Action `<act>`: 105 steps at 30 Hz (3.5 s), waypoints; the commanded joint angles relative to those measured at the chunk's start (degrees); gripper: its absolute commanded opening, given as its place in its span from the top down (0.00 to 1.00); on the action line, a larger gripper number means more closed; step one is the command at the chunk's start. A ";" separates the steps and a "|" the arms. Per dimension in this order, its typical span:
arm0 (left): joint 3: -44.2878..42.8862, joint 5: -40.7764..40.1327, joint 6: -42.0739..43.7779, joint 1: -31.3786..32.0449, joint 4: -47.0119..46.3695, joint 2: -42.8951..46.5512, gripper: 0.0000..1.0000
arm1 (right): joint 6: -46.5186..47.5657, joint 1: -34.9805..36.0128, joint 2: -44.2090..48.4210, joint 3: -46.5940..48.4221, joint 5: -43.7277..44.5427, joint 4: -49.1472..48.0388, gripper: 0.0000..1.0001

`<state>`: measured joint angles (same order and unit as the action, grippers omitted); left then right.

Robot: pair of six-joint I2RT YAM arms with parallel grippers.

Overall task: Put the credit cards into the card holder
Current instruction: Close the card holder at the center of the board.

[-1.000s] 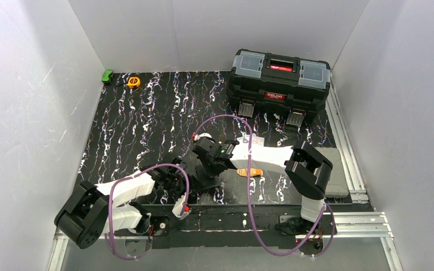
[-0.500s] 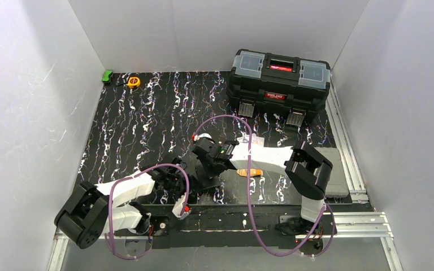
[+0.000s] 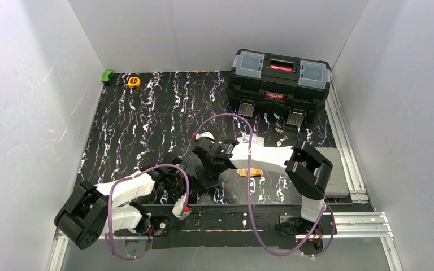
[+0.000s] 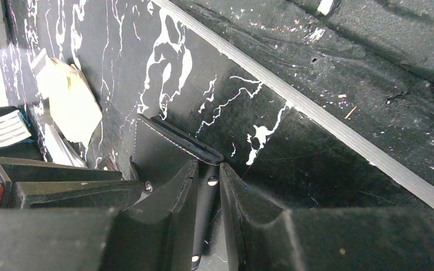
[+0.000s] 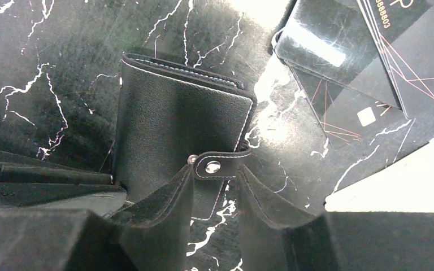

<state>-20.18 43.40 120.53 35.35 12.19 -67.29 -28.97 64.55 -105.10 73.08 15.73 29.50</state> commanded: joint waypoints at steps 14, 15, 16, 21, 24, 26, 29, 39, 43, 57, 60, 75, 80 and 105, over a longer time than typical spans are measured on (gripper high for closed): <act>1.90 -3.33 5.09 0.42 7.51 -1.11 0.80 | -0.20 2.24 -1.37 4.62 2.66 1.71 0.61; 1.90 -3.41 4.99 0.46 7.49 -1.03 0.80 | -0.14 2.24 -1.51 4.78 3.02 1.94 0.62; 1.90 -3.41 5.05 0.50 7.51 -1.01 0.80 | -0.05 2.24 -1.60 4.91 3.26 2.06 0.62; 1.90 -3.50 4.92 0.51 7.63 -1.01 0.80 | 0.06 2.24 -1.86 5.24 4.69 2.56 0.64; 1.90 -3.44 4.85 0.51 7.68 -1.14 0.81 | 0.02 2.37 -2.01 5.51 5.98 3.17 0.67; 1.86 -3.32 4.76 0.53 7.67 -1.10 0.81 | 0.02 2.48 -2.10 5.64 6.66 3.51 0.67; 1.82 -3.33 4.63 0.59 7.63 -1.11 0.81 | 0.00 2.48 -1.81 5.31 6.56 3.06 0.70; 2.16 -3.59 4.40 0.68 7.63 -0.83 0.81 | -0.38 2.51 -1.23 4.88 5.81 2.45 0.88; 2.17 -3.63 4.41 0.68 7.65 -0.83 0.81 | -0.68 2.51 -1.41 5.13 5.81 2.76 0.94; 2.17 -4.02 4.33 0.84 7.59 -0.76 0.81 | -1.88 2.51 -1.48 3.83 1.94 0.52 0.99; 2.17 -4.02 4.29 0.81 7.57 -0.74 0.81 | -2.06 2.51 -1.49 3.42 1.82 0.40 0.99; 2.39 -4.01 4.42 1.10 7.48 -0.67 0.81 | -2.77 2.42 -2.80 1.81 0.51 -0.55 0.99; 2.34 -4.27 4.36 1.12 7.58 -0.66 0.81 | -2.90 2.25 -3.05 1.22 -0.14 -1.24 0.99; 1.82 -4.29 4.27 1.35 7.41 -1.18 0.82 | -3.38 2.15 -3.78 -0.78 -3.60 -3.23 0.99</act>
<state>-20.18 42.19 120.53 36.18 12.25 -66.92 -31.29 66.37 -106.32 73.58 16.25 27.68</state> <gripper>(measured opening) 0.184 0.022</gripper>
